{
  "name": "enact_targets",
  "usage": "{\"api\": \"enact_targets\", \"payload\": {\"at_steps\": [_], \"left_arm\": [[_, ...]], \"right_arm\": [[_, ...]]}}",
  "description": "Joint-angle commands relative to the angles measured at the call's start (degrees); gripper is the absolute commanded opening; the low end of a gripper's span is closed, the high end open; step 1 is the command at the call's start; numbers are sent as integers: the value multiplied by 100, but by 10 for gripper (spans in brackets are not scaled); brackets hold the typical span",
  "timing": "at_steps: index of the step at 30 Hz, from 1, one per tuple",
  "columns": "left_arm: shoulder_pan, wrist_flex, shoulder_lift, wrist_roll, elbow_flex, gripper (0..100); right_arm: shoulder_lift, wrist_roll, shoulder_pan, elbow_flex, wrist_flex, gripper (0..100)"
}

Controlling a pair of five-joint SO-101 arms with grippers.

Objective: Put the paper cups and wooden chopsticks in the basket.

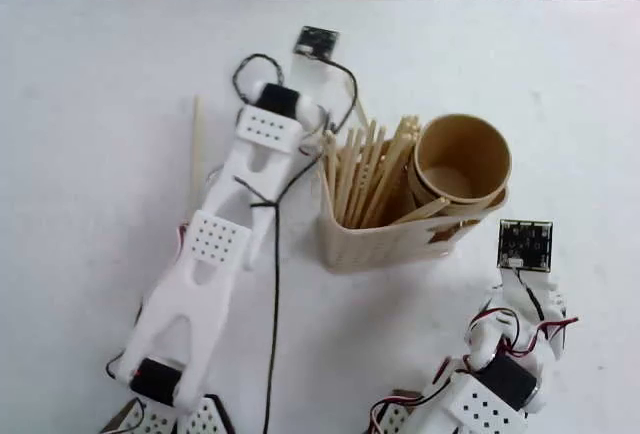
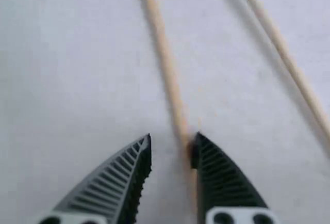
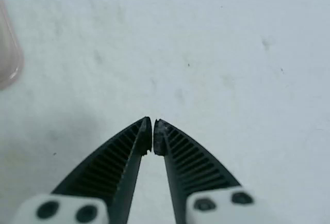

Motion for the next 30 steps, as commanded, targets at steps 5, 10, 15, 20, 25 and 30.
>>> {"api": "enact_targets", "payload": {"at_steps": [5,10,15,20,25,30], "left_arm": [[-1191,536,-48,-668,-387,24],[-1587,695,-31,-1073,-387,24],[-1719,941,-84,-2022,-396,26],[-1789,1301,-585,-1978,-396,23],[-2018,1319,-1024,-1732,-360,23],[-2255,1327,-1200,-607,167,23]], "right_arm": [[-40,53,13,44,-84,22],[-40,53,13,53,-84,22],[-40,53,13,53,-84,22],[-40,26,13,53,-84,22],[-40,44,-101,53,-84,18],[-31,0,-558,53,127,18]]}}
